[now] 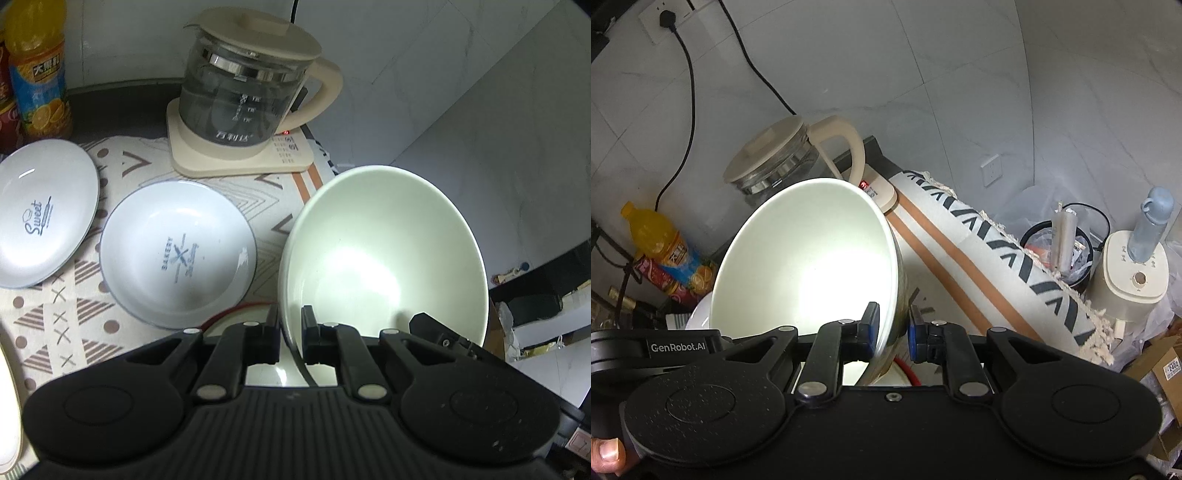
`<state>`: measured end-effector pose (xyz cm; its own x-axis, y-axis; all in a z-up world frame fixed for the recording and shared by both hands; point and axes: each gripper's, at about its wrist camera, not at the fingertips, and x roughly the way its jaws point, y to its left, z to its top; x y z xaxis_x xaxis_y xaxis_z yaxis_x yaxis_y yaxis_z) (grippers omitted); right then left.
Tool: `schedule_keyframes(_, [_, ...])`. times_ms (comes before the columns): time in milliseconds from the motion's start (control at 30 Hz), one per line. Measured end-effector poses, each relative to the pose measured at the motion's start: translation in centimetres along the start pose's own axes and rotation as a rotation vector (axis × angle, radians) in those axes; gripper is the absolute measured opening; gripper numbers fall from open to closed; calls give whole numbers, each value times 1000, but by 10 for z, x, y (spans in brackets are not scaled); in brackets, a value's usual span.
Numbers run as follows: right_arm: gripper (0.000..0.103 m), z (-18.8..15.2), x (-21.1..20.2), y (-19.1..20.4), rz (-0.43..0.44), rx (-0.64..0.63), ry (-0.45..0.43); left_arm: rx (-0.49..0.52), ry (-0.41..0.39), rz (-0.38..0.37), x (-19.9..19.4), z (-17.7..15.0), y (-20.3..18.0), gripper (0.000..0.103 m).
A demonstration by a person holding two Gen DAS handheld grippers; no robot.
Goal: Organize plates and bowls
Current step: 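Lift the small cream bowl with both grippers and carry it over the stacked bowls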
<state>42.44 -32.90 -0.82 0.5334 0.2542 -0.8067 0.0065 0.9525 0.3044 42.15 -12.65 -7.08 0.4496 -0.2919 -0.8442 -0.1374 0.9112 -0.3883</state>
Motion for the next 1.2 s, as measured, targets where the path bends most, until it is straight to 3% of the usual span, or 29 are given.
schedule_keyframes(433, [16, -33, 2, 12, -16, -31, 55, -34, 77, -2, 2, -27, 31, 9])
schedule_keyframes(1200, [13, -54, 23, 15, -84, -82, 117, -35, 215, 41, 30, -62, 42, 12])
